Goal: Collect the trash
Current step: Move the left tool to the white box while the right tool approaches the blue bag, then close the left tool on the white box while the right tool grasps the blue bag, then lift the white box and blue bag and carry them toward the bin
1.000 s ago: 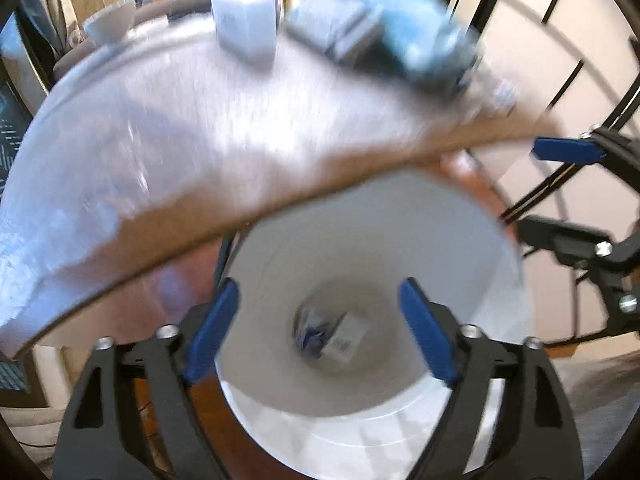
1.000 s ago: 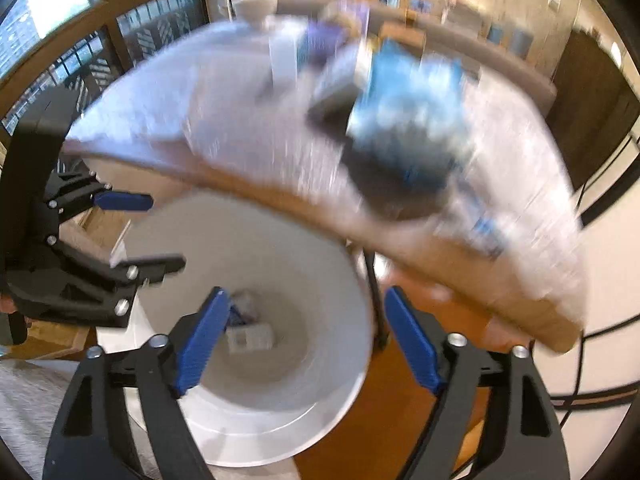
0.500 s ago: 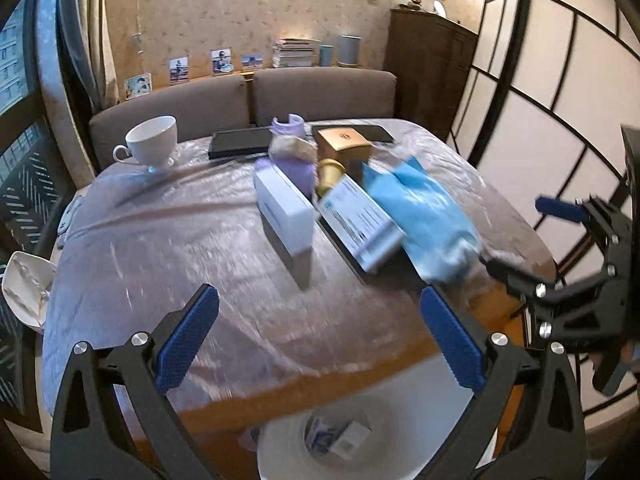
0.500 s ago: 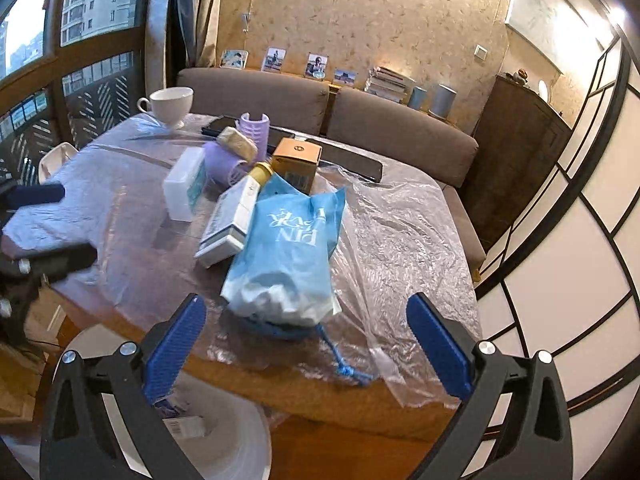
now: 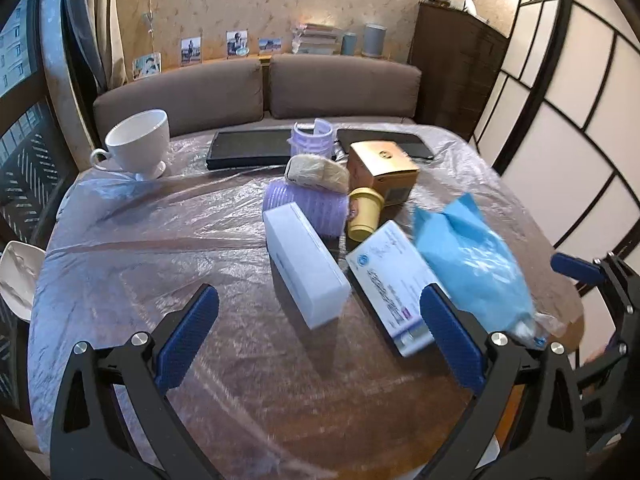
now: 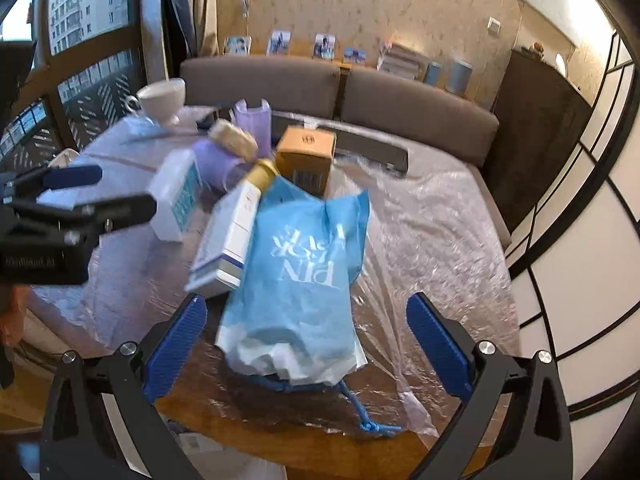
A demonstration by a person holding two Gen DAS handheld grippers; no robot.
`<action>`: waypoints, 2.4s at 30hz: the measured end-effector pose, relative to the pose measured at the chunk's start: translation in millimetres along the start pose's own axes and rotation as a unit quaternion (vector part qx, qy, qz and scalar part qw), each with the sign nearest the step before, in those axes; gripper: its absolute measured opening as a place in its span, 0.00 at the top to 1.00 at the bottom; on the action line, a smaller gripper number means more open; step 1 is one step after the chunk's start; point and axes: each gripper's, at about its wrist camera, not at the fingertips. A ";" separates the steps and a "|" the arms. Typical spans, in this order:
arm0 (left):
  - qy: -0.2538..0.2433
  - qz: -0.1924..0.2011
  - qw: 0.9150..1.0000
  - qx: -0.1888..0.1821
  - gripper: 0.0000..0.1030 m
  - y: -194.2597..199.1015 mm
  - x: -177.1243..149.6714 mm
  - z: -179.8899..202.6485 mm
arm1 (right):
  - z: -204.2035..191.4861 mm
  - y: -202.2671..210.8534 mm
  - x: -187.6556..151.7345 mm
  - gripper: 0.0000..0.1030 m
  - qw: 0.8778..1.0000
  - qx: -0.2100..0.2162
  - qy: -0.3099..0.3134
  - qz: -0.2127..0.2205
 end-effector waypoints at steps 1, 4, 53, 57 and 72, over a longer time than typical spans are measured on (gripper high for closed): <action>0.002 -0.006 1.000 0.000 0.02 -7.3 2.4 -0.7 | -0.1 -5.1 0.0 0.04 1.000 -0.004 0.003 -0.003; 0.004 -0.021 1.000 0.002 0.02 -24.3 6.7 -3.3 | 1.3 -22.3 -1.9 0.04 0.999 -0.030 0.012 -0.016; 0.001 -0.050 0.998 -0.036 0.73 -52.6 -0.1 -25.0 | 55.3 -78.7 28.1 0.51 0.985 0.099 -0.124 -0.062; 0.006 -0.050 0.998 -0.045 0.73 -45.7 -3.7 -25.8 | 63.4 -71.8 27.2 0.51 0.981 0.115 -0.139 -0.064; 0.004 -0.043 0.998 -0.050 0.73 -21.5 -21.9 -22.6 | 44.5 -51.4 7.2 0.51 0.983 0.118 -0.117 -0.077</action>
Point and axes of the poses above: each gripper's, at about its wrist camera, not at the fingertips, and y roughly against the way its jaws point, z to its right, x to its top, and after that the axes turned 8 degrees about -x, right-handed
